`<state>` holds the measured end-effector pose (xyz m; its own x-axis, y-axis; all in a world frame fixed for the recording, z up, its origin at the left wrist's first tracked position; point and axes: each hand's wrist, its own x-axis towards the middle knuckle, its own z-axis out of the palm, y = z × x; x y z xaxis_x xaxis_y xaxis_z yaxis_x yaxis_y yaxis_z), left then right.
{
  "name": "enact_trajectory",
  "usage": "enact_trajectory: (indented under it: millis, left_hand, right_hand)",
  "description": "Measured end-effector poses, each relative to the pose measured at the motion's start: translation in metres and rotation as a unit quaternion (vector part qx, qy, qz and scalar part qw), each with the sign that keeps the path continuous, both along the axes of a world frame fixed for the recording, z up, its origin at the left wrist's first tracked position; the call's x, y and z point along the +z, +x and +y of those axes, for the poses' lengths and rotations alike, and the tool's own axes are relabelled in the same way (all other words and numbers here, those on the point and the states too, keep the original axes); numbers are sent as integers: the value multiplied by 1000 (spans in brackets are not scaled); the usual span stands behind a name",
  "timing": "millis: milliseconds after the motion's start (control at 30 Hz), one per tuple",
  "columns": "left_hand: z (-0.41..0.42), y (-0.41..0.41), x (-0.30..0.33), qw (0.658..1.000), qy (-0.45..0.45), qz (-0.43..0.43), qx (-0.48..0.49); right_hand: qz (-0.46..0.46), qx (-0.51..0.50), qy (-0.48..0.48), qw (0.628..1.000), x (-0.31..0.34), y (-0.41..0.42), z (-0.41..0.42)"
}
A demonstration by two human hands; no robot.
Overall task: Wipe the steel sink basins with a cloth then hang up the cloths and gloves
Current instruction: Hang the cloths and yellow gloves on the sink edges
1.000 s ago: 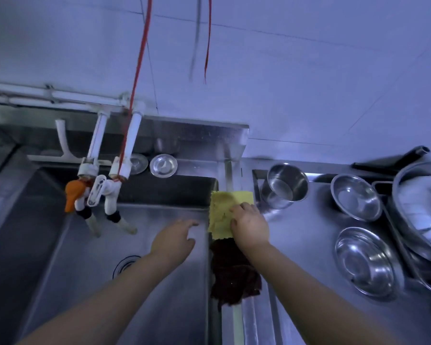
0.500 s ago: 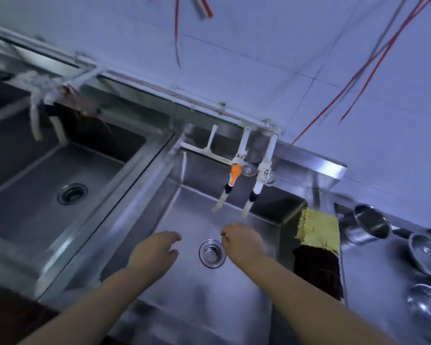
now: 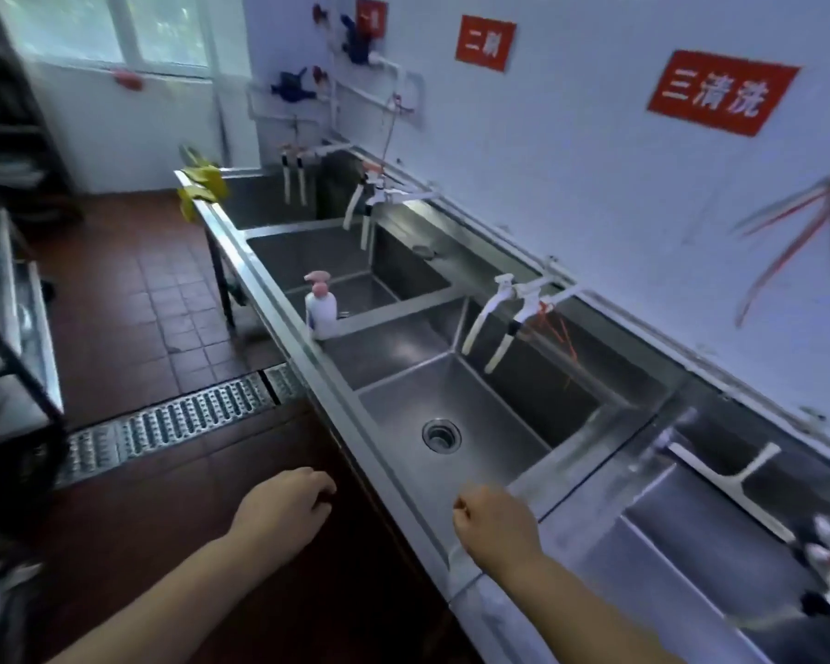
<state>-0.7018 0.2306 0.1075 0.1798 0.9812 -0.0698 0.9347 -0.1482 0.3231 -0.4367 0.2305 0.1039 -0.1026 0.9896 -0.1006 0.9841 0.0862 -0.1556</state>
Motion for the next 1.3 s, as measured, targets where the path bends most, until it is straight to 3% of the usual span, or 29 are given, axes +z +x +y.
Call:
enact_trajectory:
  millis: [300,733,933,1300]
  left_hand:
    - [65,-98,-7,991,13,-37,127]
    - [234,-162,-2,982,3,-52,184]
    - [298,-179,-2,983,1,-80,164]
    - [411,-220,-5,993,-13,-107,55]
  right_hand:
    - [35,101,-18,994,17,-101,126]
    - [98,104,24,989,33,-189,357]
    - [115,78,31,990,40,-224,421]
    - [31,15,-37,999,23,-276,481]
